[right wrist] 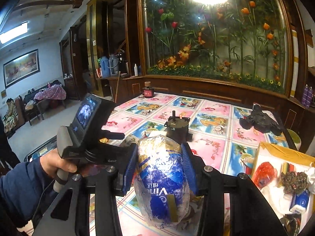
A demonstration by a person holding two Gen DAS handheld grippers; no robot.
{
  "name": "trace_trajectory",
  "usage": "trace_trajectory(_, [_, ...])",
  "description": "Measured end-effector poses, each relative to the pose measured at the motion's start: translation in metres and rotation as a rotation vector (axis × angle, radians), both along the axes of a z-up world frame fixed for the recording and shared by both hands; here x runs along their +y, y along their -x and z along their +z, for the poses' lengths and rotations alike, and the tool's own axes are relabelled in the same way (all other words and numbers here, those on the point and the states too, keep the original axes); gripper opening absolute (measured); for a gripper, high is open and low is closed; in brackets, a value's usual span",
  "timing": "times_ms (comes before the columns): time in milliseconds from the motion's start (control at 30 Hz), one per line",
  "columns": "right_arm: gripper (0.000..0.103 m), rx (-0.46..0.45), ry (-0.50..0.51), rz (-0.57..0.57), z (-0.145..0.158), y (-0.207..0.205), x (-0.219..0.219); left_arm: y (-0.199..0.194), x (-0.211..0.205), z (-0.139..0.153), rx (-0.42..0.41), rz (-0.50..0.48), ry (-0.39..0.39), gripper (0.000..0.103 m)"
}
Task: Organize soft objects
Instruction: 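Grasp the lemon-print tissue pack with left tool while right tool grasps blue Vinda bag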
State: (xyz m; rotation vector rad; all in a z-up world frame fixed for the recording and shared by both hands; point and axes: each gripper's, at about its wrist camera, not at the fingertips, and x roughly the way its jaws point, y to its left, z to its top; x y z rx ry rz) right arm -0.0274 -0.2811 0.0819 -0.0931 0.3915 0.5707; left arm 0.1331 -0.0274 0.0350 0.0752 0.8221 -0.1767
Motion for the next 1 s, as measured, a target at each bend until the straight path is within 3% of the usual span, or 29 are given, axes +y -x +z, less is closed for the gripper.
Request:
trace_trajectory(200, [0.044, 0.016, -0.007, -0.023, 0.008, -0.009, 0.001, 0.005, 0.004, 0.012, -0.065, 0.043, 0.016, 0.073])
trace_trajectory(333, [0.044, 0.019, 0.001, -0.022, 0.009, -0.008, 0.003, 0.005, -0.003, 0.013, -0.112, 0.041, -0.026, 0.077])
trace_trajectory(533, [0.044, 0.043, -0.025, -0.024, 0.01, -0.012, -0.003, -0.009, -0.022, 0.001, -0.036, 0.007, -0.053, 0.077])
trace_trajectory(700, [0.044, 0.049, -0.032, -0.03, 0.011, -0.013, -0.005, -0.007, -0.035, -0.01, -0.026, 0.026, -0.175, 0.077])
trace_trajectory(1000, [0.044, 0.046, -0.023, -0.022, 0.009, -0.014, -0.004, -0.015, -0.023, -0.02, -0.004, 0.108, -0.194, 0.073])
